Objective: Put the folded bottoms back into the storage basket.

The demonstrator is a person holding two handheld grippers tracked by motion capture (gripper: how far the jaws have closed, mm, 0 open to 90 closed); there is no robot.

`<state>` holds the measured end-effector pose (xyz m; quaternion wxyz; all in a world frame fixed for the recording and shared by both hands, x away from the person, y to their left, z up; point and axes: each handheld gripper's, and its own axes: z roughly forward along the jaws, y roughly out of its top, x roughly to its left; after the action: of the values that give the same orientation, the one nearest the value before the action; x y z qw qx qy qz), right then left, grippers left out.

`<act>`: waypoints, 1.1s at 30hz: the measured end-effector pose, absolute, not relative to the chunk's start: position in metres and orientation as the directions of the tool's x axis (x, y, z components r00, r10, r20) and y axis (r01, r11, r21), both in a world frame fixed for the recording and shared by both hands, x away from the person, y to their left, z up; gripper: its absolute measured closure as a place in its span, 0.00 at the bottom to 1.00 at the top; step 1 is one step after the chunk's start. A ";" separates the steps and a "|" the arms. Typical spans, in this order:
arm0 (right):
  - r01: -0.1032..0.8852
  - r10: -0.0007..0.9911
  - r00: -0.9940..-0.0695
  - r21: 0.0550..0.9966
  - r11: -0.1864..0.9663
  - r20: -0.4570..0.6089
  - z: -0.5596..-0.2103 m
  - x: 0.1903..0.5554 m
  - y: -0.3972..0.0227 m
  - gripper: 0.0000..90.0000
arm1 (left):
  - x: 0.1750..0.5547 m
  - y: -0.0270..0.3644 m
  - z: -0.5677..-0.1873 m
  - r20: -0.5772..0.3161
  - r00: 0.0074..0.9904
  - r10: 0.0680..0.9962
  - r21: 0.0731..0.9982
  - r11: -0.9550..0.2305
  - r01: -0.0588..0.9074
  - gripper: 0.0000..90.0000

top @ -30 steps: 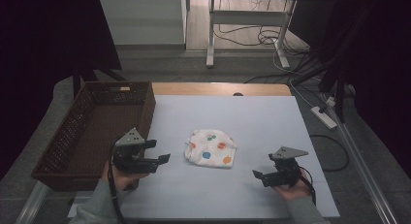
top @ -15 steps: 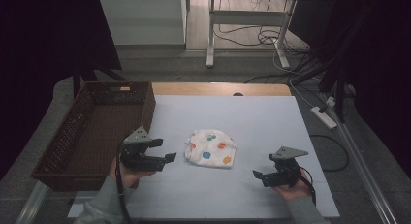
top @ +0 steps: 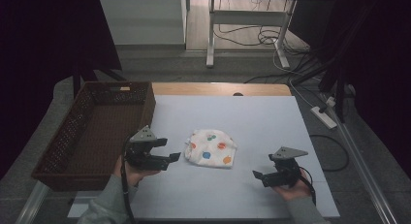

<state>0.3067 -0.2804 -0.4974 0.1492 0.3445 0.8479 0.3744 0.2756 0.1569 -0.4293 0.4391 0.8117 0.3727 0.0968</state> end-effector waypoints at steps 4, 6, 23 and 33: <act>0.472 0.697 -0.718 0.740 0.480 0.006 -0.498 0.307 -0.280 0.10 | 0.277 0.154 -0.430 -0.171 0.707 0.686 0.784 -0.339 0.519 0.28; 0.473 0.696 -0.718 0.739 0.480 0.007 -0.498 0.307 -0.280 0.10 | 0.278 0.152 -0.430 -0.169 0.709 0.685 0.783 -0.343 0.519 0.28; 0.475 0.696 -0.718 0.735 0.484 0.005 -0.498 0.307 -0.280 0.11 | 0.284 0.141 -0.433 -0.174 0.719 0.673 0.778 -0.354 0.520 0.28; 0.476 0.696 -0.718 0.734 0.484 0.006 -0.498 0.307 -0.281 0.11 | 0.289 0.134 -0.435 -0.180 0.722 0.668 0.773 -0.358 0.524 0.28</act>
<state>0.3069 -0.2807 -0.4980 0.1481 0.3453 0.8486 0.3725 0.2888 0.1341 -0.4354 0.4346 0.8198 0.3635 0.0830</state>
